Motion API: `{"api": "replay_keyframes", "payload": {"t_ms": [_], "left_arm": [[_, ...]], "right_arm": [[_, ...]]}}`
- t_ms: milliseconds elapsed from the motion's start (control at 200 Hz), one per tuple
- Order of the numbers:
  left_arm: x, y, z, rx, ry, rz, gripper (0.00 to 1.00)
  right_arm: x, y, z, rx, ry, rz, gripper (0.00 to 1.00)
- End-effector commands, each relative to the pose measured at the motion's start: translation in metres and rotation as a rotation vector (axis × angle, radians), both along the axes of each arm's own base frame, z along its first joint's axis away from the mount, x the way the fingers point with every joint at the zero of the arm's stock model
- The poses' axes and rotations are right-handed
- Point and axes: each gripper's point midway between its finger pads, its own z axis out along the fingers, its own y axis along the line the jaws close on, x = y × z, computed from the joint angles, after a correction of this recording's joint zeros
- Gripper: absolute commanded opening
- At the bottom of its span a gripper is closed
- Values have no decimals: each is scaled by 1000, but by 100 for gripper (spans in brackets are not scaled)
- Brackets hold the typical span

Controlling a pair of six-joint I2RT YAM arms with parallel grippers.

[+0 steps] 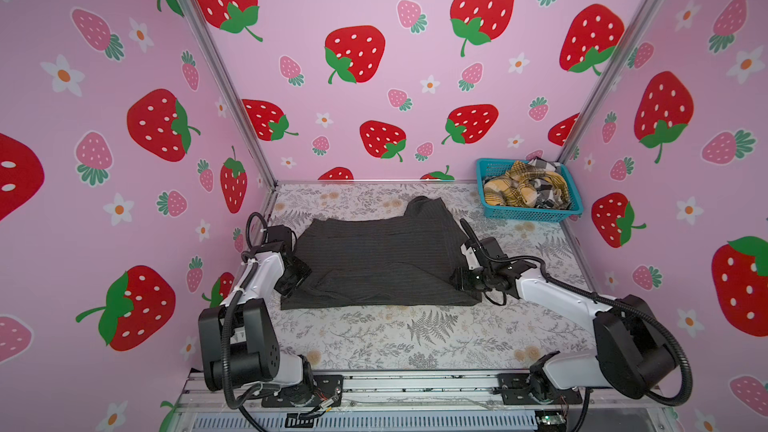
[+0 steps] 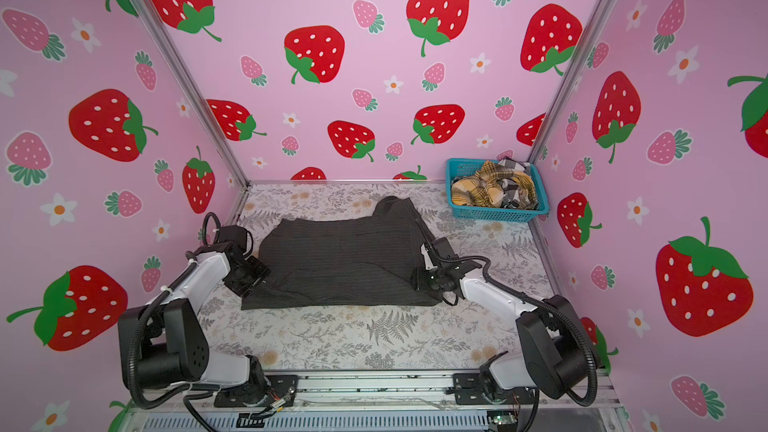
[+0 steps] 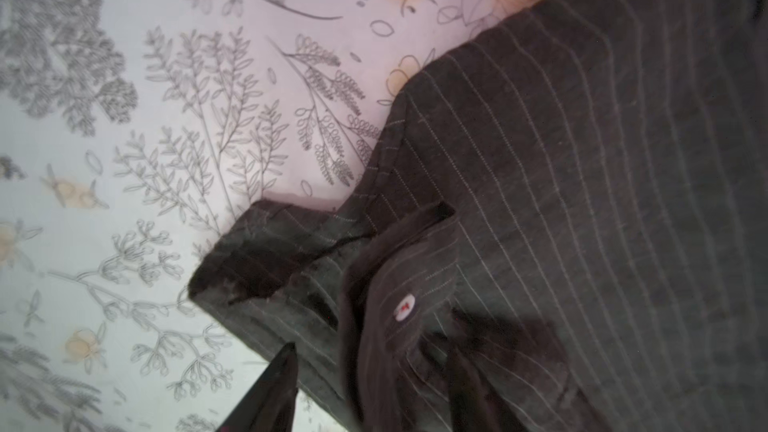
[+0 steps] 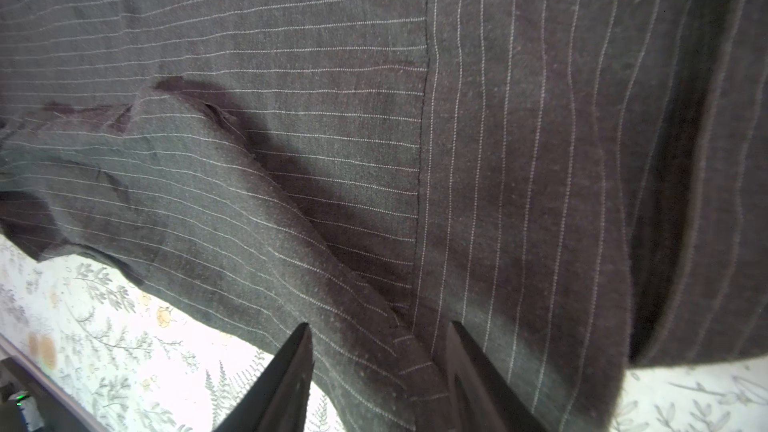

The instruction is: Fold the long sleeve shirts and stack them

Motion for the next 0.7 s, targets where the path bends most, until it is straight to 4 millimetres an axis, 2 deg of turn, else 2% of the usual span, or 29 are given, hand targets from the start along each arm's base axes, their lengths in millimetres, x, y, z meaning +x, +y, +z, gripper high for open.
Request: {"api": "replay_keyframes", "payload": {"t_ms": [0,70,185,285,420,550,625,695], "left_arm": [[27,4,7,13,-62,-16,28],[36,0,11,-9,-84,-31,0],[56,-14,34,-35,-202,-68,0],[75,-22,60,-41,-338,-99,0],[96,-22,85,-41,-476,-100,0],[114,-25,106,-66,-564,-134,0],[110,-20,104,-50,-568,-123,0],[97,-13,83,-54,-550,-88,0]], "right_arm": [[-3,4,9,9,8,18,47],[-8,9,16,27,6,44,39],[-21,23,26,101,13,105,43],[-30,39,30,159,11,162,39],[-30,40,3,125,81,144,27],[-23,22,-25,27,106,63,20],[-17,5,-41,-12,127,3,18],[-16,-2,-48,-20,138,-19,17]]}}
